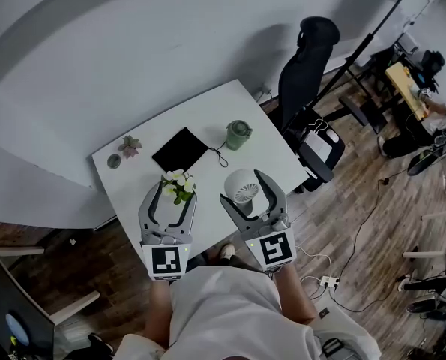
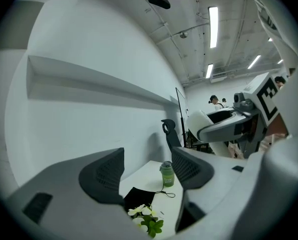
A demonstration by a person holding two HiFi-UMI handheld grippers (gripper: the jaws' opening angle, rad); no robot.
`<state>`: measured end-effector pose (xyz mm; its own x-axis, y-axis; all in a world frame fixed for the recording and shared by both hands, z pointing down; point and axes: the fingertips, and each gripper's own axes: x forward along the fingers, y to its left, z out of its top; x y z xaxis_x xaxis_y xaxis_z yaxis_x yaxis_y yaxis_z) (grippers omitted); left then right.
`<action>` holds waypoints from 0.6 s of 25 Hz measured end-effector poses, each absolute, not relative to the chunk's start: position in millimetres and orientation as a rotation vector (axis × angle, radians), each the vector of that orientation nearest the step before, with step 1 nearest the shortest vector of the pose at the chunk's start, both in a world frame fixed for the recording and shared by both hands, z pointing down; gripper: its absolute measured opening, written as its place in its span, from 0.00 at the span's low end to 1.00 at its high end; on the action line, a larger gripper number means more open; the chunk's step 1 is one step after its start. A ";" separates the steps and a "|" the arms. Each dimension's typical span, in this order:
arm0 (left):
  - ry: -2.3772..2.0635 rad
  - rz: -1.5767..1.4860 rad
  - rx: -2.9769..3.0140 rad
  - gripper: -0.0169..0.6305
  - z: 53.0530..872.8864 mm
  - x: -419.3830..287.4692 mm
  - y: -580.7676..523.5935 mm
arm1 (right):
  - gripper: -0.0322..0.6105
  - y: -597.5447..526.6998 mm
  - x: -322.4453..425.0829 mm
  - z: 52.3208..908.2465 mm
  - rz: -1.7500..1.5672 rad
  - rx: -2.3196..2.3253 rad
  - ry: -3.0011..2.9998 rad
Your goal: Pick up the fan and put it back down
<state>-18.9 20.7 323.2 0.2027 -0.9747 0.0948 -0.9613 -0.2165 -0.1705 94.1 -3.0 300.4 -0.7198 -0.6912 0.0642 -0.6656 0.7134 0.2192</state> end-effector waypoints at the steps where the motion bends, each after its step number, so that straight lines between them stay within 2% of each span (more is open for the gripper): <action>1: 1.921 -0.278 -2.378 0.49 323.3 -18.6 19.9 | 0.62 -3.7 94.9 300.1 -0.269 1.109 -2.778; 8: 1.947 -0.283 -2.381 0.57 326.1 -20.3 14.2 | 0.62 -10.5 99.2 304.6 -0.246 1.115 -2.757; 15: 1.969 -0.306 -2.413 0.58 343.6 -24.5 7.5 | 0.62 -19.0 97.1 324.0 -0.215 1.085 -2.714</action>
